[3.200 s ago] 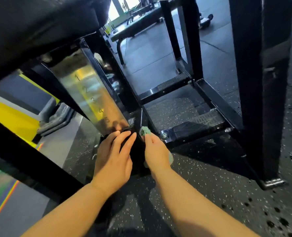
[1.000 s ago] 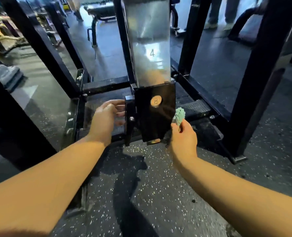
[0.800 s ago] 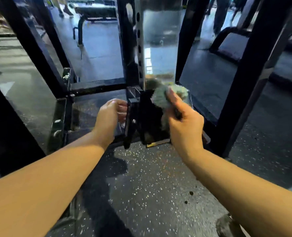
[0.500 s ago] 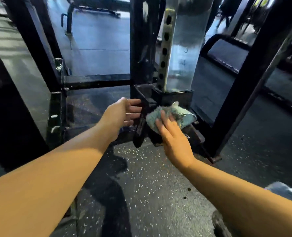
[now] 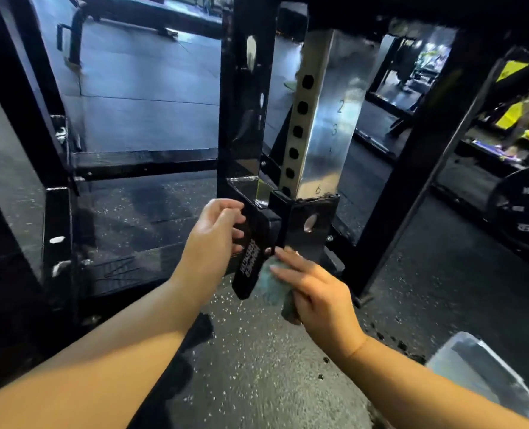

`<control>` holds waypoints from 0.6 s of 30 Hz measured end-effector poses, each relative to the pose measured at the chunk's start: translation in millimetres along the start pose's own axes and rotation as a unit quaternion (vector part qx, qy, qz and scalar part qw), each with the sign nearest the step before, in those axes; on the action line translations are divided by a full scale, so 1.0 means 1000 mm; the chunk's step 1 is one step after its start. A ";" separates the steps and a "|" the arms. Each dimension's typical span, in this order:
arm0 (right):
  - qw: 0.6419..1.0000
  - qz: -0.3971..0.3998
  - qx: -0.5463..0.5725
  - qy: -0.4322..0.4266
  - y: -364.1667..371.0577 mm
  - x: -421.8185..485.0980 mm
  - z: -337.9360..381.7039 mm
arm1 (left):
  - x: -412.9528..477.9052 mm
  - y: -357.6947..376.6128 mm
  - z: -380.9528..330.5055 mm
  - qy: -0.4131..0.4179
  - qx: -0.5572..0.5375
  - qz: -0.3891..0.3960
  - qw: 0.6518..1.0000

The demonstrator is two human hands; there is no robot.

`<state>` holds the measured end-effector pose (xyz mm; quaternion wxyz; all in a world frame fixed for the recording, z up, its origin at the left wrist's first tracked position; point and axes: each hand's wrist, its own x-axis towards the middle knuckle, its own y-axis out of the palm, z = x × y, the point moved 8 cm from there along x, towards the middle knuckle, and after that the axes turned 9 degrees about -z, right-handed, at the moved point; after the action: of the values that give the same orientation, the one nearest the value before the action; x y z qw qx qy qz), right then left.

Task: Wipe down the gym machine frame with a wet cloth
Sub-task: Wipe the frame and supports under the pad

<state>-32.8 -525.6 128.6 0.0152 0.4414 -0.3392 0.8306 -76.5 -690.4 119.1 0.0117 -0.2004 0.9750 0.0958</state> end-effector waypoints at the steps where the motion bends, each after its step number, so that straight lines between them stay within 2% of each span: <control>1: 0.999 -0.035 0.007 -0.005 -0.009 0.024 0.015 | -0.001 -0.001 -0.006 0.023 -0.008 -0.012 1.000; 3: 0.997 -0.063 -0.031 -0.032 -0.009 0.064 0.038 | -0.004 -0.006 -0.016 0.072 -0.030 -0.040 0.996; 4: 0.994 -0.047 -0.079 -0.058 0.002 0.076 0.042 | -0.004 -0.011 -0.020 0.101 -0.026 -0.060 0.993; 5: 0.985 -0.006 -0.146 -0.089 0.019 0.082 0.041 | -0.005 -0.015 -0.022 0.134 0.000 -0.074 0.988; 7: 0.938 0.103 -0.300 -0.138 0.055 0.071 0.026 | -0.009 -0.015 -0.020 0.196 0.092 -0.073 0.973; 9: 0.908 0.149 -0.361 -0.151 0.063 0.056 0.014 | -0.014 -0.001 -0.004 0.207 0.137 -0.018 0.969; 11: 0.925 0.144 -0.316 -0.155 0.049 0.047 0.018 | -0.023 0.018 0.018 0.156 0.111 0.053 0.980; 13: 0.951 0.123 -0.239 -0.152 0.026 0.038 0.023 | -0.038 0.034 0.031 0.135 0.122 0.090 0.979; 16: 0.972 0.088 -0.170 -0.135 0.002 0.034 0.024 | -0.045 0.047 0.026 0.171 0.182 0.091 0.964; 18: 0.987 0.039 -0.143 -0.058 -0.011 0.044 0.015 | -0.031 0.052 0.014 0.197 0.198 0.060 0.958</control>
<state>-45.3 -537.6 172.9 0.0262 0.4686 -0.4714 0.7467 -68.2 -628.7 117.1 -0.1469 -0.1504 0.9675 -0.1404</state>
